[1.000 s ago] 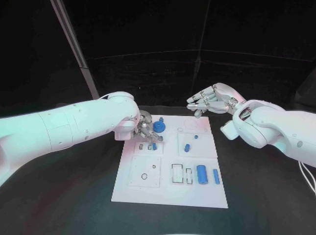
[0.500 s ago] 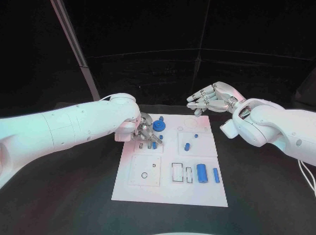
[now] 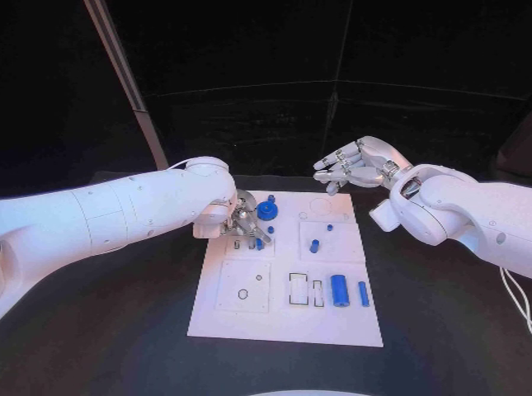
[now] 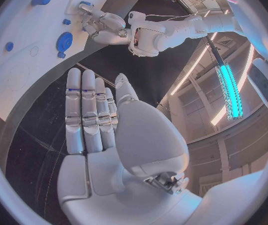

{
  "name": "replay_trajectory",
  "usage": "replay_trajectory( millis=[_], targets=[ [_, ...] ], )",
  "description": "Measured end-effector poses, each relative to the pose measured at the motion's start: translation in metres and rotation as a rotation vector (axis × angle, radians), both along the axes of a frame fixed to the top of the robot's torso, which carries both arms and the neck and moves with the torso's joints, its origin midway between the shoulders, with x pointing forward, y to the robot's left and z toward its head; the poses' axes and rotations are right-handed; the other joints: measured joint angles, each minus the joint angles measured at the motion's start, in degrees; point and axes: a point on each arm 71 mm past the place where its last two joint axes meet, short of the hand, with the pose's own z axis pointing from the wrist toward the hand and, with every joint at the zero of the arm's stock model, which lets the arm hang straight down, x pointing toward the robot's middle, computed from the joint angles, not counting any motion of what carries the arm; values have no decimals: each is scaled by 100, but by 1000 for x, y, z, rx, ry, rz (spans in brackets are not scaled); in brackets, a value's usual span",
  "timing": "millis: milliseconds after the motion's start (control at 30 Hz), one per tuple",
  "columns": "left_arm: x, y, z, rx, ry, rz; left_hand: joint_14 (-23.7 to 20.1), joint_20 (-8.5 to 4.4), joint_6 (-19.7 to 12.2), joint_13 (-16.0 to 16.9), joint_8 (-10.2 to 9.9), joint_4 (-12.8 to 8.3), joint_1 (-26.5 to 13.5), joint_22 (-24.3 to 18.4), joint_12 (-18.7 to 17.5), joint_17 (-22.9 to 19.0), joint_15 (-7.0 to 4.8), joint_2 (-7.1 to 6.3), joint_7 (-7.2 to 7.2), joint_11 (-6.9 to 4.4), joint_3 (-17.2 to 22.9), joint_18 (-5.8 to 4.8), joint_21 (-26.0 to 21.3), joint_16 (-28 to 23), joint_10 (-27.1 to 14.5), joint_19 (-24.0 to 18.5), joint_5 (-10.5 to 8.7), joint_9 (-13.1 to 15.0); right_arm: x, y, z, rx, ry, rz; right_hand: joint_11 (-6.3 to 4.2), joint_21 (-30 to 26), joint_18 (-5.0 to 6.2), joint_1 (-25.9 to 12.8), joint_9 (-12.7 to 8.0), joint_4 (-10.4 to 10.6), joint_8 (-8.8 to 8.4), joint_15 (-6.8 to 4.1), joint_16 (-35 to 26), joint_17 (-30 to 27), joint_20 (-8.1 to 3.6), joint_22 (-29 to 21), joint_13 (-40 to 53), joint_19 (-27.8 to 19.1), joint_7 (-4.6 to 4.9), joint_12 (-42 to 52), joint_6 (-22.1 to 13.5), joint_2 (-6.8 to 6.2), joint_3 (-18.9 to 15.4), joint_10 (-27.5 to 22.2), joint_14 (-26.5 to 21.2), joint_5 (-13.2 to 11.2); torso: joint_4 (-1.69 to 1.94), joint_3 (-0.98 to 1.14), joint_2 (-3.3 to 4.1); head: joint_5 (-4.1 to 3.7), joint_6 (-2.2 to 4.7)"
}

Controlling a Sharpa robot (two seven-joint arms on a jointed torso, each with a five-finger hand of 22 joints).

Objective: Assemble the parts on the task board

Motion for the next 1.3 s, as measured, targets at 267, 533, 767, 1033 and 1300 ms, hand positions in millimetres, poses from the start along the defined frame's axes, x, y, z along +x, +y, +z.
replay_trajectory(
  millis=[267,533,767,1033,1300],
  targets=[
    [-1,-1,0,-3,-2,-1,0,0,-73,0,40,-209,171,12,0,0,0,-13,-8,0,177,0,23,0,0,0,0,68,1,1,-1,-1,2,-1,21,1,0,0,0,0,0,22,0,5,0,0,0,0,0,0,0,0,0,-21,-22,34,0,-1,0,-4,-20],
    [-2,-2,-1,-10,-4,1,-6,-22,-132,-8,61,-593,572,22,0,0,-36,-11,-49,-46,513,0,23,0,-46,-22,0,104,2,2,-1,-3,4,-1,21,-19,0,0,0,0,0,21,0,4,0,1,0,0,0,0,0,0,0,-21,-22,34,3,-2,0,-8,-35],
    [-3,0,0,-33,-5,19,-20,-43,-256,-105,-17,-776,999,30,-151,0,-63,59,-30,-71,927,-1,23,0,-92,-44,-22,72,3,3,-2,-5,7,1,20,-19,0,0,0,0,0,21,0,9,0,-5,0,0,-19,-22,-19,0,0,-20,-21,62,8,-3,0,-14,-50],
    [-7,5,0,-67,-19,51,2,-43,-318,-164,47,-746,301,117,-227,0,-40,-451,30,-40,2606,0,51,0,-60,-44,50,227,4,3,-2,-8,12,2,40,-19,-1,0,-5,15,0,42,-23,8,0,-10,0,0,2,-22,-40,0,-15,-40,-42,62,8,-2,-1,-10,-61],
    [-12,12,3,-111,-61,95,2,-21,-318,-83,191,-883,-130,199,-163,0,-40,-758,30,-13,3460,0,89,0,-6,-22,49,370,5,2,-3,-11,14,0,40,-41,0,0,-4,15,0,42,-22,12,0,-9,0,0,1,-22,-40,0,-15,-40,-42,62,11,2,-3,-3,-73]
  ],
)
